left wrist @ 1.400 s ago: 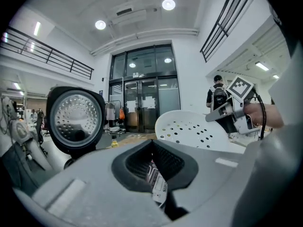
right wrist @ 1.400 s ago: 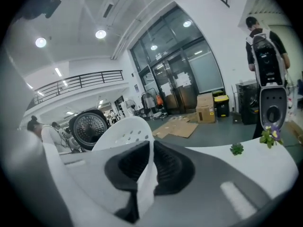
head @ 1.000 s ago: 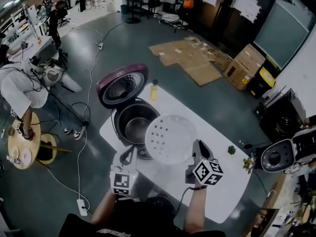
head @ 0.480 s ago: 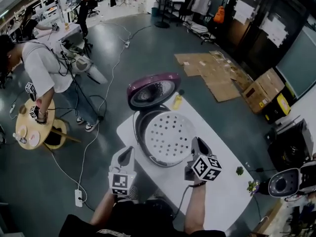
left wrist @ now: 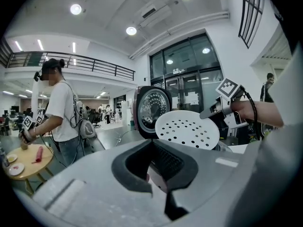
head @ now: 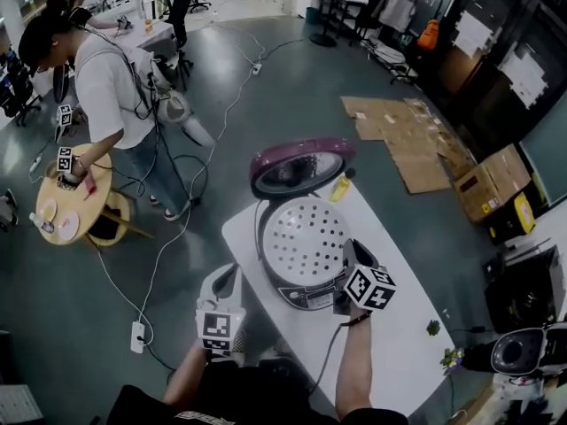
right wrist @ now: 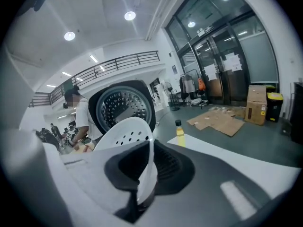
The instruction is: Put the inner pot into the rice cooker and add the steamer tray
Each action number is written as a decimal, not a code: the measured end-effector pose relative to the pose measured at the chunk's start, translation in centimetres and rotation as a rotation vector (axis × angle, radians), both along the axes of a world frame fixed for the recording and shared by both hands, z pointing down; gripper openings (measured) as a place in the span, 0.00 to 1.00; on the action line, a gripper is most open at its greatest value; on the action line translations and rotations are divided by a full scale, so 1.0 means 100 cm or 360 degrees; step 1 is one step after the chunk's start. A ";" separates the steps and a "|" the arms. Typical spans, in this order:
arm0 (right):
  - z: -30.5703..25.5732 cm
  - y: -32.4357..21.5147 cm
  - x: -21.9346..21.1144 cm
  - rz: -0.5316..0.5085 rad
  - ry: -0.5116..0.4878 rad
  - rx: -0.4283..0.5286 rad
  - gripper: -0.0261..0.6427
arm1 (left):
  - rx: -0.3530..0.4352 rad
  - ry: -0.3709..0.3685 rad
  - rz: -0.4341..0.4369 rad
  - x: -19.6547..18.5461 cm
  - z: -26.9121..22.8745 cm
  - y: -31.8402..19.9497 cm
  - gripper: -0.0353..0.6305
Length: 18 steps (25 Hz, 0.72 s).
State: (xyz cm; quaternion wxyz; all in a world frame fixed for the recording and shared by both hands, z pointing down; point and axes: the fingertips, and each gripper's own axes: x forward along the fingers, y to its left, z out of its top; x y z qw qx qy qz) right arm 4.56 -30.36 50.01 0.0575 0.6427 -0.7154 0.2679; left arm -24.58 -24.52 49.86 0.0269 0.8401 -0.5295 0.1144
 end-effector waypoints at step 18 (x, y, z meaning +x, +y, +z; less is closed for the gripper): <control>0.068 -0.046 -0.005 -0.0145 0.0089 -0.0348 0.08 | -0.0084 -0.0012 -0.0063 0.004 0.023 -0.020 0.07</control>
